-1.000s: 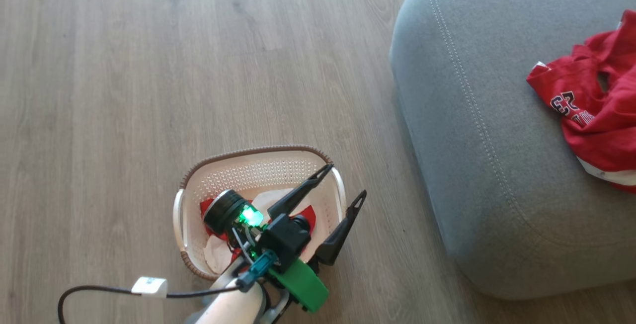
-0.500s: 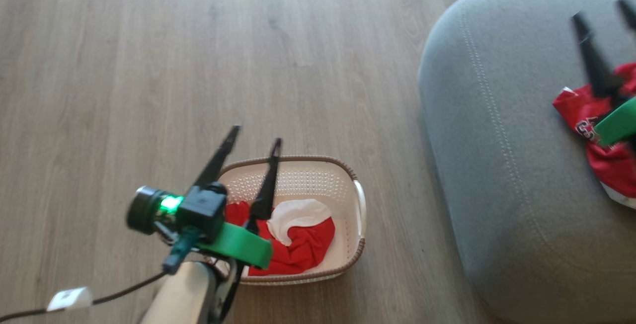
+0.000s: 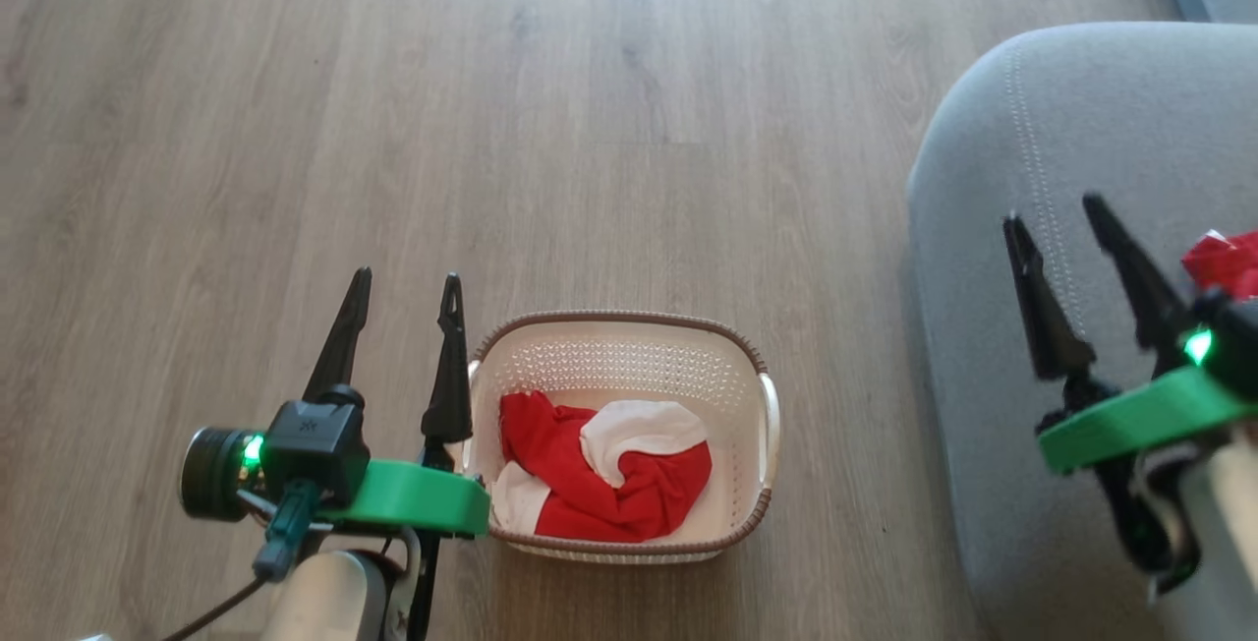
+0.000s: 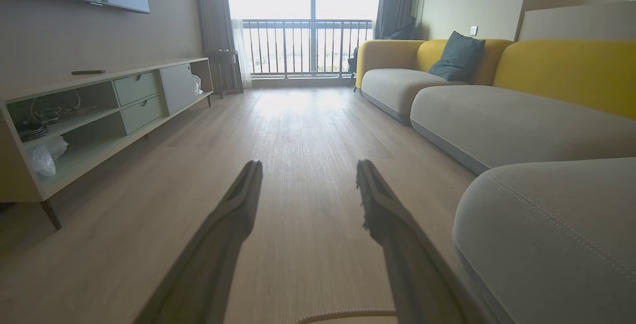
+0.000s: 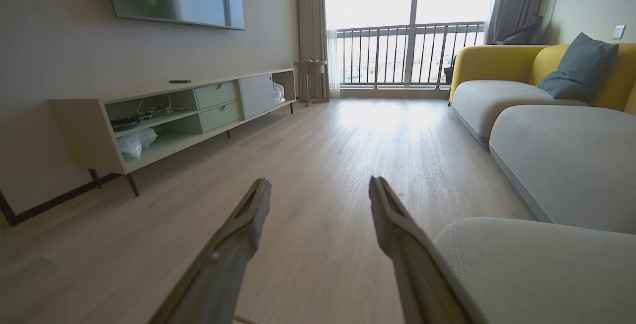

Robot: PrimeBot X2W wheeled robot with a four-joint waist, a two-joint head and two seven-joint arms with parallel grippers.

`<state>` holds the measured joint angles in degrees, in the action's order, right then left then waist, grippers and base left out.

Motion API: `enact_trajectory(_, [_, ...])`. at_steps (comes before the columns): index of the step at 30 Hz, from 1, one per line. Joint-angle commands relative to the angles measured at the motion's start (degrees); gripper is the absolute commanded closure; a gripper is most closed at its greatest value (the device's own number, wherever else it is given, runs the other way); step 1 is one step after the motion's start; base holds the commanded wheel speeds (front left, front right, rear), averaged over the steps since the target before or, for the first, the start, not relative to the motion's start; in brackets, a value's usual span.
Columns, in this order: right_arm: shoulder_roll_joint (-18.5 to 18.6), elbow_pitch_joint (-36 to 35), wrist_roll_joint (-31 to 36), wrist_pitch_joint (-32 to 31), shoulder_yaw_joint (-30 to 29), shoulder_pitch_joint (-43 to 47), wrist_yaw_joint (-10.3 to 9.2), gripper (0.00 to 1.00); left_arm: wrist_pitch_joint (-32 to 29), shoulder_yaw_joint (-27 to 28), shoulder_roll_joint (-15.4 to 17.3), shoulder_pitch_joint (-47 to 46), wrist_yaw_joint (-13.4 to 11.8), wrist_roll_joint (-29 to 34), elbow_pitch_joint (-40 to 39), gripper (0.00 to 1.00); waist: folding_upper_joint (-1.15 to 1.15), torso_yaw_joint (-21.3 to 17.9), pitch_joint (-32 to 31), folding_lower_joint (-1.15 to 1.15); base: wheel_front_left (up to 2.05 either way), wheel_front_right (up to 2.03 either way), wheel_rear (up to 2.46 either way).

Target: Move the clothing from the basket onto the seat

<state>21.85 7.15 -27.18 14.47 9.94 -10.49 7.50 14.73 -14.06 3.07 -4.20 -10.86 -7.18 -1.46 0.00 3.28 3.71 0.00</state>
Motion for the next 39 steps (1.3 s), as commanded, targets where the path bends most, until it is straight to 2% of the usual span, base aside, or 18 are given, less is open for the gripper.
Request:
enact_trajectory(1, [0.09,-2.15,0.28,0.51,-0.13,-0.24,-0.01,0.0,0.27,2.08,-0.19,-0.89,-0.58,-0.29,-2.39,0.0,0.0,0.35,-0.19,0.0,0.0,0.0,0.0])
enact_trajectory(6, [-4.29,-3.51,3.56,0.51,-1.64,4.22,-0.01,0.0,0.27,1.73,-0.19,1.14,-1.27,0.81,-1.96,0.0,0.0,0.72,-0.52,0.0,0.0,0.0,0.0])
enact_trajectory(10, [-6.44,-3.91,5.3,0.52,-1.85,5.75,-0.01,0.0,0.27,1.58,-0.19,2.0,-1.68,1.69,-1.59,0.0,0.0,0.47,-0.69,0.0,0.0,0.0,0.0])
enact_trajectory(20, [-6.85,-4.46,7.48,0.52,-3.37,6.16,-0.01,0.0,0.27,1.14,-0.19,1.63,-2.08,2.83,-0.87,0.0,0.0,0.76,-0.31,0.0,0.0,0.0,0.0])
enact_trajectory(39, [-7.32,-4.08,7.53,0.52,-3.89,5.38,-0.01,0.0,0.27,0.26,-0.19,0.73,-1.16,2.91,-0.22,0.0,0.0,0.81,0.55,0.0,0.0,0.0,0.0])
